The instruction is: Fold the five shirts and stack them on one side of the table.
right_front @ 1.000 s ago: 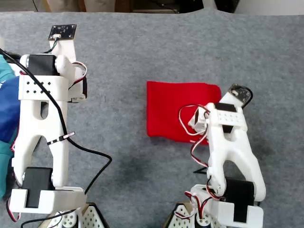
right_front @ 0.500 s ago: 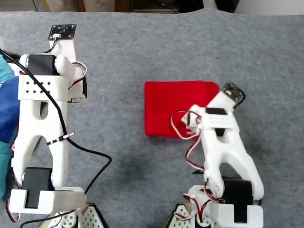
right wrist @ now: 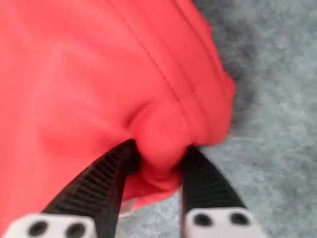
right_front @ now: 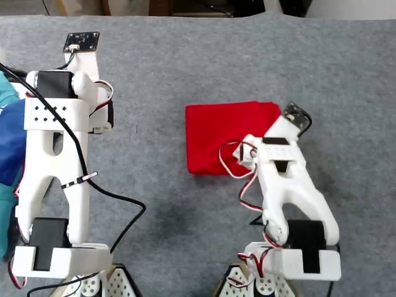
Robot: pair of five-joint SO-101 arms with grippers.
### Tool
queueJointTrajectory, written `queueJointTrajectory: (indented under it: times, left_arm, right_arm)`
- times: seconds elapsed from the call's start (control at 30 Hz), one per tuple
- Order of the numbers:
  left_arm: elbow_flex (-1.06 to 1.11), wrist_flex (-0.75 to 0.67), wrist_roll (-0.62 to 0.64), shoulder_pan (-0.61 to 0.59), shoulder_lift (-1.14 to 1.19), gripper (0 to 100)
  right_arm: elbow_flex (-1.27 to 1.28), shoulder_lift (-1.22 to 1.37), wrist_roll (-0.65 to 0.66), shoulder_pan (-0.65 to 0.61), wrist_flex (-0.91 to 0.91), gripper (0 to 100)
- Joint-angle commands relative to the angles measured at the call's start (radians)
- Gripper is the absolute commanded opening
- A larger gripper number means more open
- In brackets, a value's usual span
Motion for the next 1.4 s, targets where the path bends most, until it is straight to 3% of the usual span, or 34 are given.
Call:
queueJointTrajectory:
  times: [0.0,0.27,0.43,0.8,1.13,1.37]
  left_arm:
    - [-0.003,0.006,0.012,-0.009,-0.045,2]
    - [-0.003,0.006,0.012,-0.009,-0.045,2]
    - [-0.003,0.006,0.009,-0.009,-0.045,2]
    - [-0.003,0.006,0.008,-0.008,-0.045,2]
    - [-0.003,0.006,0.006,-0.008,-0.044,2]
    - [-0.003,0.006,0.005,-0.003,-0.038,2]
  right_arm:
    - [-0.059,0.008,0.023,-0.016,0.038,3.0]
    - [-0.070,-0.117,0.075,-0.008,0.124,0.5]
    - [-0.074,-0.188,0.121,0.091,0.118,0.4]
    - [-0.071,-0.367,0.413,0.530,0.126,0.4]
    - [-0.071,-0.377,0.635,0.987,0.118,0.4]
    - [-0.073,-0.377,0.783,1.222,0.117,0.4]
